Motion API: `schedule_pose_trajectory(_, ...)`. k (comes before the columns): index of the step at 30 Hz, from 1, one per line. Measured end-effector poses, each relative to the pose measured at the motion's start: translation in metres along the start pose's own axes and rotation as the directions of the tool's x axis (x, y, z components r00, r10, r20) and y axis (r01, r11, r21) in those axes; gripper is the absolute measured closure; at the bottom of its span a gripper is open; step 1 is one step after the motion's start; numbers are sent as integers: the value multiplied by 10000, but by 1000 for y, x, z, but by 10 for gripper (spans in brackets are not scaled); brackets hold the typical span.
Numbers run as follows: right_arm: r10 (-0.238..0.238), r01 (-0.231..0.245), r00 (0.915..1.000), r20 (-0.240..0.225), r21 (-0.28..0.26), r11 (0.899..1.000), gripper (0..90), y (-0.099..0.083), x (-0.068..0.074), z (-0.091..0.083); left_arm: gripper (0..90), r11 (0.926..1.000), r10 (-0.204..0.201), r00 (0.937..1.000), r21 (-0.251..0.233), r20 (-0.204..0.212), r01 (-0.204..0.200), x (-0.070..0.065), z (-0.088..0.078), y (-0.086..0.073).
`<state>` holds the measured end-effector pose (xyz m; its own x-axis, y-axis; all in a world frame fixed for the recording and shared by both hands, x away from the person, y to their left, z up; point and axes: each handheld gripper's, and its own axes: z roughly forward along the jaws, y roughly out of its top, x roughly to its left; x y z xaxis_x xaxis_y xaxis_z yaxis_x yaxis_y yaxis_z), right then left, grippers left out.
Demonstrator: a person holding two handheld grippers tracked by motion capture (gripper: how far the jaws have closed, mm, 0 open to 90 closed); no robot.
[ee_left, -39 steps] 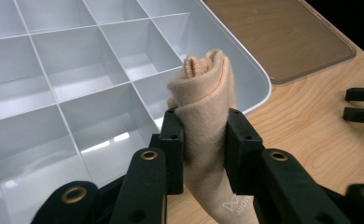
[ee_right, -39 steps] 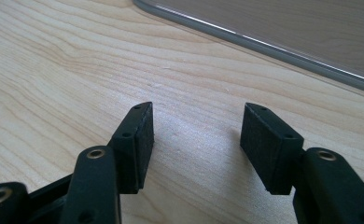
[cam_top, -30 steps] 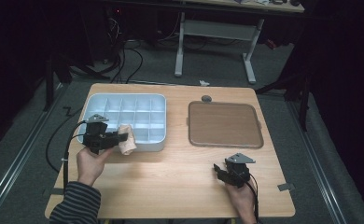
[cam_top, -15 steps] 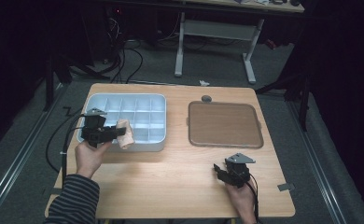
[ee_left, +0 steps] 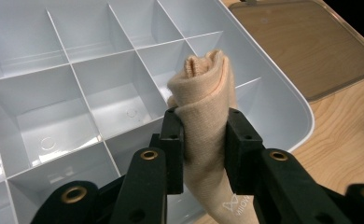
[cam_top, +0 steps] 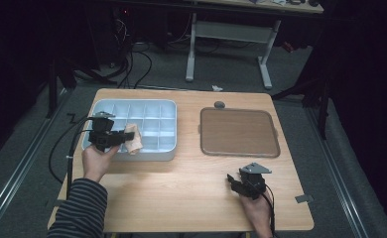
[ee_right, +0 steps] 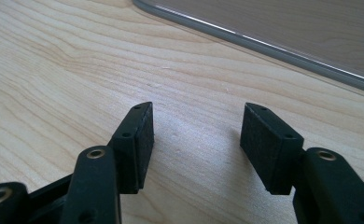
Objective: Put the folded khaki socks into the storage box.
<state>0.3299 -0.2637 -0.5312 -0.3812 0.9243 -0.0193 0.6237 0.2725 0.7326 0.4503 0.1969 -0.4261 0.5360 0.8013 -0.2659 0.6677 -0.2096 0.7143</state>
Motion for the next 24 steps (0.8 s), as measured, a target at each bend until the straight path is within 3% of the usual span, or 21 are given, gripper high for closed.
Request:
schedule_pose_trajectory(12,18,-18,10000,15,4,10000,446,0,0,0,719,9989,-331,9994,325,-29,332,12,13,0)
schedule_pose_trajectory(24,31,-31,10000,22,2,10000,446,0,0,0,719,9953,-367,9992,887,-123,377,18,28,-5)
